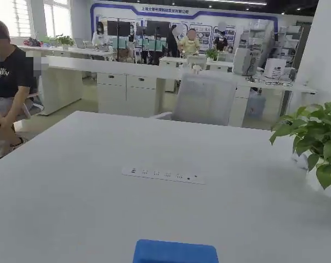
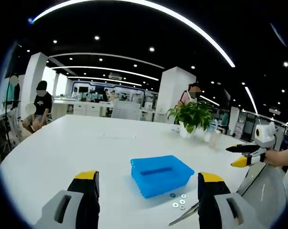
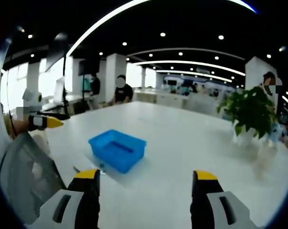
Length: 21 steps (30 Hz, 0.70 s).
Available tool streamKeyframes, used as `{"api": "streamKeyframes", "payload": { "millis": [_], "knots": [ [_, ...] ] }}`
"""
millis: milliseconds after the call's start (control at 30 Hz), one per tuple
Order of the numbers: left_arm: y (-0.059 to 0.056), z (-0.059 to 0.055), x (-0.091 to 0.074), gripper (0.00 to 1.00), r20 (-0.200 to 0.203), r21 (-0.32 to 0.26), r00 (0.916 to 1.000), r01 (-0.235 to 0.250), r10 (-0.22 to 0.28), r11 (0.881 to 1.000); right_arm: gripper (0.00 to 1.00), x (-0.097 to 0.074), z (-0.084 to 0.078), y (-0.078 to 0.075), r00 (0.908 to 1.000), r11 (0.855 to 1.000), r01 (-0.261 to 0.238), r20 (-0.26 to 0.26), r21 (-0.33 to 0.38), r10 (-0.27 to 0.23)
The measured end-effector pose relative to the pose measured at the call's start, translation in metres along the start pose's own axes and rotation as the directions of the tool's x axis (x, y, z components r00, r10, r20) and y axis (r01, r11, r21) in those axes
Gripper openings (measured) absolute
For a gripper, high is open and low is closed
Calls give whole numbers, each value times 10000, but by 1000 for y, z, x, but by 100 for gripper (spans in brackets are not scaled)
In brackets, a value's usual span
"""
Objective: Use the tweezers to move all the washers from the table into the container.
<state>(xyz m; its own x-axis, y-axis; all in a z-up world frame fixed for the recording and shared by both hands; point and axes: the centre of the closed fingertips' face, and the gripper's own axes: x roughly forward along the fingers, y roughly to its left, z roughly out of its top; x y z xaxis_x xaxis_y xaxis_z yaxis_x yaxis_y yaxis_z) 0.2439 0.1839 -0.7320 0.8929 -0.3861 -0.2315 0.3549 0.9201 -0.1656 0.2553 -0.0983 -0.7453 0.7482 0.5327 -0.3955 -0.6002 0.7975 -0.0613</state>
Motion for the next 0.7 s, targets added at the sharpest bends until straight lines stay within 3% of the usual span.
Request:
{"api": "streamKeyframes", "payload": {
  "millis": [700],
  "knots": [
    [0,-1,0,83,-32,34,10000,34,-34,10000,74,2,-3,1,9999,10000,-54,-159,-33,54]
  ]
}}
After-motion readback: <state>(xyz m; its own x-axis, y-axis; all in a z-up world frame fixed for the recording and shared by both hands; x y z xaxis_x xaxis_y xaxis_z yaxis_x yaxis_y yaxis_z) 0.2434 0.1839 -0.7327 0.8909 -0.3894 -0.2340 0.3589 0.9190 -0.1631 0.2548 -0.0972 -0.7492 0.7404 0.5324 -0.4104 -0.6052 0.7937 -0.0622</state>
